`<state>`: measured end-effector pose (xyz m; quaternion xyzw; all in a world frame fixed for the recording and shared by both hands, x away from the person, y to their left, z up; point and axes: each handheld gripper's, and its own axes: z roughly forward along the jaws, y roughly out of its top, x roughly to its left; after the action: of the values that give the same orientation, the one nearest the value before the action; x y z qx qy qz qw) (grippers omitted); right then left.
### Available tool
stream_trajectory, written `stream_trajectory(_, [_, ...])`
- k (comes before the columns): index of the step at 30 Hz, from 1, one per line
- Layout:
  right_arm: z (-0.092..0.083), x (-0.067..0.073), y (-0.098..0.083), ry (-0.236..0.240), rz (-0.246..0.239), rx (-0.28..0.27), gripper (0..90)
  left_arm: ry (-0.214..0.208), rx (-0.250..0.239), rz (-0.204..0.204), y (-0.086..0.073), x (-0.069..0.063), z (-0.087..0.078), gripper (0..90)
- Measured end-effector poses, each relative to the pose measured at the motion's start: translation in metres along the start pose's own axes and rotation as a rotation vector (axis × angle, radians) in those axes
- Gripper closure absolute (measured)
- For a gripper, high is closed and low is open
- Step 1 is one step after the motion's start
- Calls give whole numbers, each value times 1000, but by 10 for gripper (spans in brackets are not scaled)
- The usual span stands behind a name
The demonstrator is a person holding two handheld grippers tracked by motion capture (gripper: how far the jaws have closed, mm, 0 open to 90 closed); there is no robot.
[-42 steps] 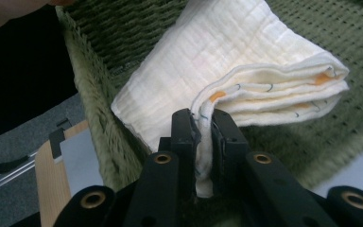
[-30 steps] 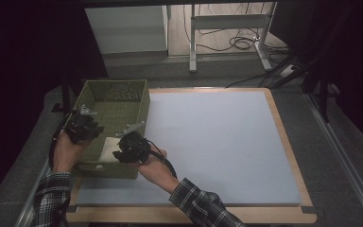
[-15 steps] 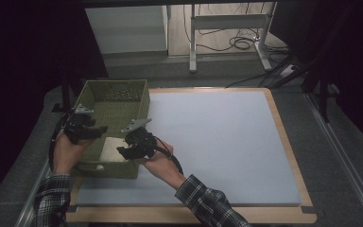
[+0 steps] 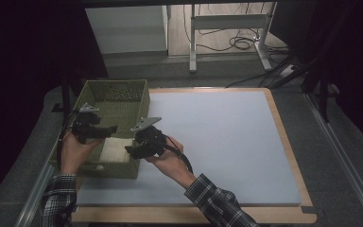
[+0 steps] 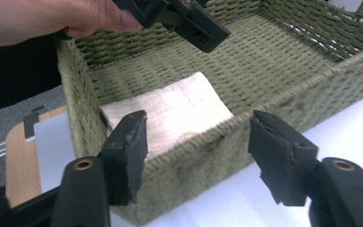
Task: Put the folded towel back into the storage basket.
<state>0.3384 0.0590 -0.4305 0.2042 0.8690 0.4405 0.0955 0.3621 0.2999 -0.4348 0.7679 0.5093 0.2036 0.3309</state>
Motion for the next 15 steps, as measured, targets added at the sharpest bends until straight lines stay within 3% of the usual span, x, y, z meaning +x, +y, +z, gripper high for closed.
stream_trajectory(6, [-7,-8,-7,2,0,7,330,-32,-20,-21,2,-4,2,132])
stream_trajectory(15, [-19,-22,-21,-3,13,13,251,-116,-64,-51,6,-13,2,83])
